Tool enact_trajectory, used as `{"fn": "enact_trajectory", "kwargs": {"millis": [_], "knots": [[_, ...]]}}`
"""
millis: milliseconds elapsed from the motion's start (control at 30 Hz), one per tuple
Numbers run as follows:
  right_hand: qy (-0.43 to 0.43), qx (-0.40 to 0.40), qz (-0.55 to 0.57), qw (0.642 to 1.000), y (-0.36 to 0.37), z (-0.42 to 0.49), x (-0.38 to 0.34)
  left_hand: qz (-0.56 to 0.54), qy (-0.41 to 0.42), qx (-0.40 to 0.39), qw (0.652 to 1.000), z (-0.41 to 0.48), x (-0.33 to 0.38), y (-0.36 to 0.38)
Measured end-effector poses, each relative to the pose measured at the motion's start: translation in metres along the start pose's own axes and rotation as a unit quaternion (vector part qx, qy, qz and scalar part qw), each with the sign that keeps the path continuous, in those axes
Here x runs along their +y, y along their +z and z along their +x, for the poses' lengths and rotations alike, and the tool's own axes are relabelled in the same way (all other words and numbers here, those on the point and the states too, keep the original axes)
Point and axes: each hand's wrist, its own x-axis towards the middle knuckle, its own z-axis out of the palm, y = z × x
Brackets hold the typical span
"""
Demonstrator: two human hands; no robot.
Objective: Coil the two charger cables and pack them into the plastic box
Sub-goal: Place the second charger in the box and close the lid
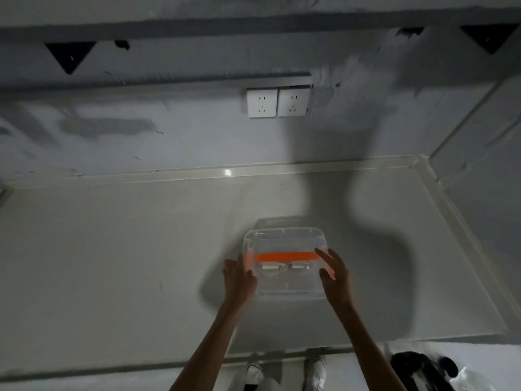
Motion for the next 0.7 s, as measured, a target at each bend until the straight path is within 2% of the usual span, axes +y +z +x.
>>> {"fn": "enact_trajectory", "kwargs": {"millis": [167,300,533,700], "knots": [[-0.017,0.007,-0.095,0.995,0.007,-0.013,0.012,-0.028,0.032,0.02,0.999,-0.019,-0.01,0.008],[-0.013,0.004,-0.095,0.995,0.004,-0.019,0.02,-0.057,0.009,0.027,0.998,-0.029,-0.007,0.014],[-0.001,-0.026,-0.061,0.998,-0.007,-0.013,0.023,-0.012,0.004,0.034,0.999,-0.029,0.005,0.019],[0.011,-0.037,-0.077,0.996,-0.008,-0.009,0.021,-0.007,-0.017,0.029,0.999,-0.031,0.006,0.017]]}}
